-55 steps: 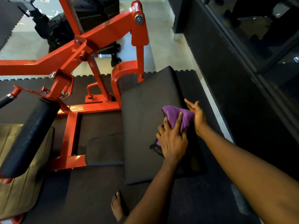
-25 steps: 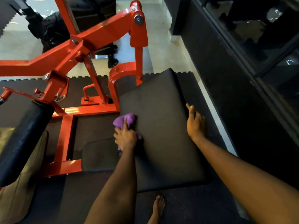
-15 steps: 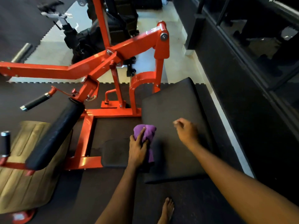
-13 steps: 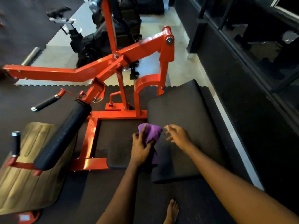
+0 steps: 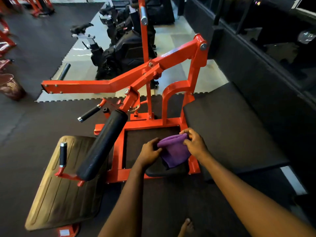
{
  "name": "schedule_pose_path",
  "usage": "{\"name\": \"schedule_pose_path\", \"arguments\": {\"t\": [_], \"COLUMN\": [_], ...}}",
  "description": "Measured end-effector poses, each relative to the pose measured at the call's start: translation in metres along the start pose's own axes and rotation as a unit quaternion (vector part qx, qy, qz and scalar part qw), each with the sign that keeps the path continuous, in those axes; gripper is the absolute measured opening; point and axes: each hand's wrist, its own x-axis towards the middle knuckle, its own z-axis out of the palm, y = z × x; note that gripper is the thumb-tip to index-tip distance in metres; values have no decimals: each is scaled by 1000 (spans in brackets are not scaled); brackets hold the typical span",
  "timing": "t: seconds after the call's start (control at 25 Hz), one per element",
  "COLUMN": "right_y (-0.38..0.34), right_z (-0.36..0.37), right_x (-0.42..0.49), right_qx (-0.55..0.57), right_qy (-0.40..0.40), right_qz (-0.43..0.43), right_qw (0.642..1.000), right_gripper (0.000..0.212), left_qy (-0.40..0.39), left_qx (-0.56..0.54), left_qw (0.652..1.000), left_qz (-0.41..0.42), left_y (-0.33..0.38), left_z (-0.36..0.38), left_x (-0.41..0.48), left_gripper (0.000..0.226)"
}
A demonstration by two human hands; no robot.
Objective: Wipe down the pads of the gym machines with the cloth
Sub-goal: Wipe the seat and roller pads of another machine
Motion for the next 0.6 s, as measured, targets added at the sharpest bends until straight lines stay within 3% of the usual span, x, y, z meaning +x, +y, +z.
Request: {"name": "schedule_pose_path", "arguments": {"t": [0.2,0.32,0.44,0.6], "right_y": [35,52,66,81], "right_z": [33,54,73,99], "right_x": [9,2,-13,-39], "right_qx": [23,48,76,-5], "right_qy": [-22,-42,-113,-98], "right_qz": [104,165,244,281], "right_qw": [994,984,960,955], "right_gripper": [41,33,29,28], "left_qy": [37,45,2,-32], "left_qx": [105,65,27,38], "left_qw": [993,997,999,996], "left_qz": [26,5,-33,-73], "left_y": [-38,-65,-85,-124], "left_z": [-12,-15,-14,-7], "left_x": [12,14,14,8], "left_gripper": [54,38,26,17]}}
